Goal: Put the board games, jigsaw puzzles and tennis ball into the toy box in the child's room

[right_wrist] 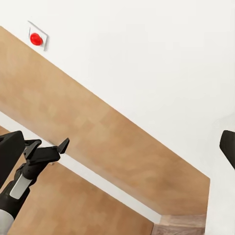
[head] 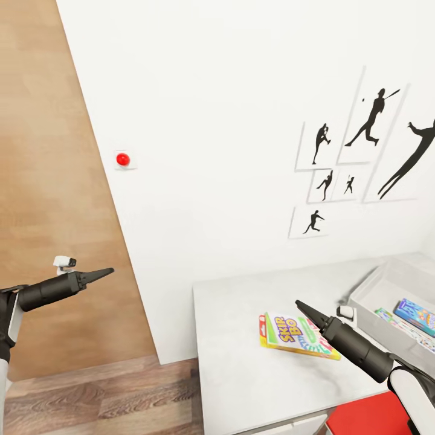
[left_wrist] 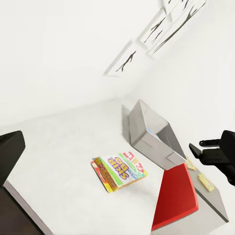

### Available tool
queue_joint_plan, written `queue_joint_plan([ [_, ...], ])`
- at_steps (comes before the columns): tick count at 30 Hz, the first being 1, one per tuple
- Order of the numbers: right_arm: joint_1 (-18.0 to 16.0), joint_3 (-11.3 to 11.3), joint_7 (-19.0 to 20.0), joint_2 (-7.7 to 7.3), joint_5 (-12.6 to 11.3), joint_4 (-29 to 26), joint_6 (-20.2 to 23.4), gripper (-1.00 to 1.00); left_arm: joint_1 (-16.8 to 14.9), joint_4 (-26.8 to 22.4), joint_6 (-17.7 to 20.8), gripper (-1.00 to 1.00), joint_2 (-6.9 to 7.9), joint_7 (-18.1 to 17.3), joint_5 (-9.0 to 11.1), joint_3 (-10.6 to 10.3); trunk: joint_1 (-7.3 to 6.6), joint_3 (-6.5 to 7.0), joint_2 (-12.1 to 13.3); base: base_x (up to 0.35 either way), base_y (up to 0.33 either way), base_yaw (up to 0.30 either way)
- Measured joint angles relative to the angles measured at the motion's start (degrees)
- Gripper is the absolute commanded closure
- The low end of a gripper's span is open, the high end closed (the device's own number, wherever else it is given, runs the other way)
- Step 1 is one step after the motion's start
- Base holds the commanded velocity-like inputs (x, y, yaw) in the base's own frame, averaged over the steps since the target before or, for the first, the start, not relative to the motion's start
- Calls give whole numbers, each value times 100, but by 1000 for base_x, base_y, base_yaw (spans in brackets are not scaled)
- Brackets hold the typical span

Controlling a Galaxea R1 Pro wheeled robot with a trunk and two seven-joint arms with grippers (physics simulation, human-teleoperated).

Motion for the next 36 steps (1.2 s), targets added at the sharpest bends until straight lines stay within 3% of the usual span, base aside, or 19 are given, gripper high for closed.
queue_joint_plan([
  [18,0,-1,-43,7,15,0,-3,-100,0,0,-2,-100,0,0,-3,-2,0,22,0,0,3,-53],
  [23,0,-28,-346,-2,16,-9,7,-100,-1,0,-2,-100,0,0,0,-3,0,22,0,0,0,-1],
  [28,-46,-12,-1092,13,6,-16,48,-100,0,0,-2,-100,-6,0,3,-3,0,22,0,0,0,0],
  [31,-189,7,-1827,37,-46,-34,84,-100,1,0,-2,-100,-7,0,4,-3,0,23,0,0,0,0],
  [34,-602,28,-2907,86,-135,-64,318,-100,-1,1,-2,-100,-12,0,-1,-8,0,23,1,0,0,0],
  [36,-856,32,-3326,120,-185,-65,566,-100,-1,1,-2,-100,-14,0,-2,-11,0,23,0,0,0,0],
])
